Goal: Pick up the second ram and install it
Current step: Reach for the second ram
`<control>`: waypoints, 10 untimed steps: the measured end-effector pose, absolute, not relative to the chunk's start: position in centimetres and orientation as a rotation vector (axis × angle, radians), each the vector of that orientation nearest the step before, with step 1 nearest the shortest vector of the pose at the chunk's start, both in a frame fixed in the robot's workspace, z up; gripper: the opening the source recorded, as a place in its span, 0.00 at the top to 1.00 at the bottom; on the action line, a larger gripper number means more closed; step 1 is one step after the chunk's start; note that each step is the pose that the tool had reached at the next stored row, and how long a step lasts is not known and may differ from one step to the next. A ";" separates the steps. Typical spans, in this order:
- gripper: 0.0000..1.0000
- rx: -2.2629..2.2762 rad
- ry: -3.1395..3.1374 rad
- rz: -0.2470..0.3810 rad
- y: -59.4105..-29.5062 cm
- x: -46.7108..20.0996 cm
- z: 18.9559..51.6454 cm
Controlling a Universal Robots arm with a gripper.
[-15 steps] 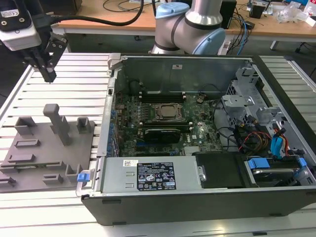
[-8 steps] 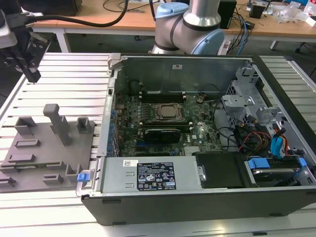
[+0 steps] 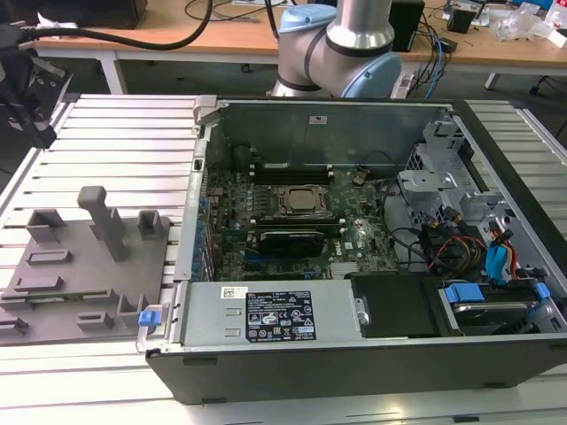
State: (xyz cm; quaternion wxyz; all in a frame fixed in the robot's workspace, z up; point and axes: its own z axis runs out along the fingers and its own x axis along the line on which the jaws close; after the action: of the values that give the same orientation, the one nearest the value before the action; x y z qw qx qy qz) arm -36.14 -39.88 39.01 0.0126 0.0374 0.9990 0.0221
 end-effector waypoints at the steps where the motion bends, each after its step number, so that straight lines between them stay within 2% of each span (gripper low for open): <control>1: 0.89 0.117 3.113 0.069 -39.9 -36.3 39.0; 10: 0.89 0.117 3.114 0.069 -41.7 -38.2 38.8</control>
State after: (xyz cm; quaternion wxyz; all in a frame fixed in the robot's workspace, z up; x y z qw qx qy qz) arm -38.17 -41.72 38.84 0.0126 0.0374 0.9990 0.0221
